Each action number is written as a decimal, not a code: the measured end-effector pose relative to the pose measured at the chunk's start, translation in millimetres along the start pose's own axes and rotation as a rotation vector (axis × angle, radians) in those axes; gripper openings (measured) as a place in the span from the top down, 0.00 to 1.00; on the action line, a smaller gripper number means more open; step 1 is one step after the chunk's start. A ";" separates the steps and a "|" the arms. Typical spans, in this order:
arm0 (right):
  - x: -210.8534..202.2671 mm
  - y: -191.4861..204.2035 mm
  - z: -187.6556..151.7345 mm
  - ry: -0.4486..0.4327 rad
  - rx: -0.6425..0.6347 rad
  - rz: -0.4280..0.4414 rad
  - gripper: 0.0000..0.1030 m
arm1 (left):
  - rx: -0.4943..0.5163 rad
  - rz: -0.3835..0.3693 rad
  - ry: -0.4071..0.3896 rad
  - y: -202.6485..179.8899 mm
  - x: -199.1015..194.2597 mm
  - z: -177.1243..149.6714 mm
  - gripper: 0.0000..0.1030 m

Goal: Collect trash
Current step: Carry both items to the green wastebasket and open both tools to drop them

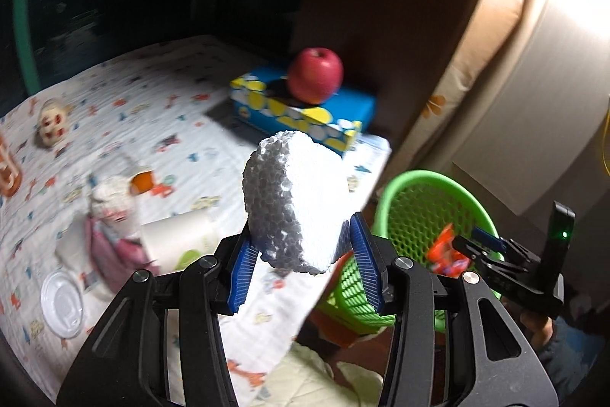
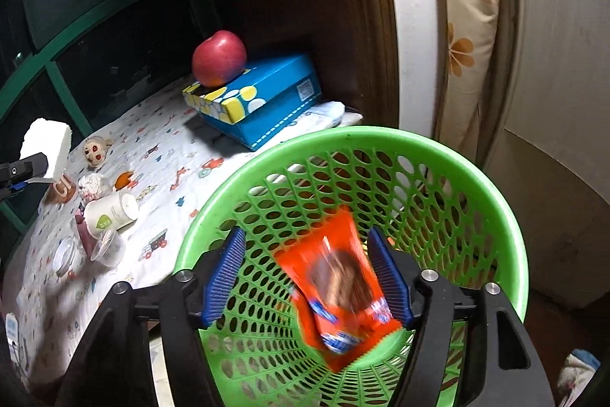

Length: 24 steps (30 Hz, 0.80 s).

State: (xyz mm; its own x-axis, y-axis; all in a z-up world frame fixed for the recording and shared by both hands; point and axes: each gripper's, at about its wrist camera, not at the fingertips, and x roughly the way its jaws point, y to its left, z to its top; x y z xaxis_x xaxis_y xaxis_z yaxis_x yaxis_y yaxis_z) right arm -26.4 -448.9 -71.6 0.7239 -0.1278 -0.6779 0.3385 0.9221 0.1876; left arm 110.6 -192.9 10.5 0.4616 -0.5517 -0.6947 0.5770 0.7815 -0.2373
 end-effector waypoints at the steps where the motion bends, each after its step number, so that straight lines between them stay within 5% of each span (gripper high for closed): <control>1: -2.8 -4.6 0.0 -0.009 0.007 -0.001 0.36 | 0.019 -0.016 0.011 -10.8 5.9 1.2 0.55; 24: -76.4 -95.1 -13.9 -0.165 0.191 -0.077 0.30 | 0.281 -0.205 0.341 -172.3 130.7 -55.8 0.52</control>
State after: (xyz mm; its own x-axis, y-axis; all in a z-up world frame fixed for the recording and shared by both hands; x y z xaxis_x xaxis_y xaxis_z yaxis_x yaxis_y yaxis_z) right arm -122.2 -521.7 -47.6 0.7748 -0.2669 -0.5731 0.4921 0.8238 0.2816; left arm 33.9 -383.4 -77.4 0.0992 -0.5227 -0.8467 0.8141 0.5319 -0.2330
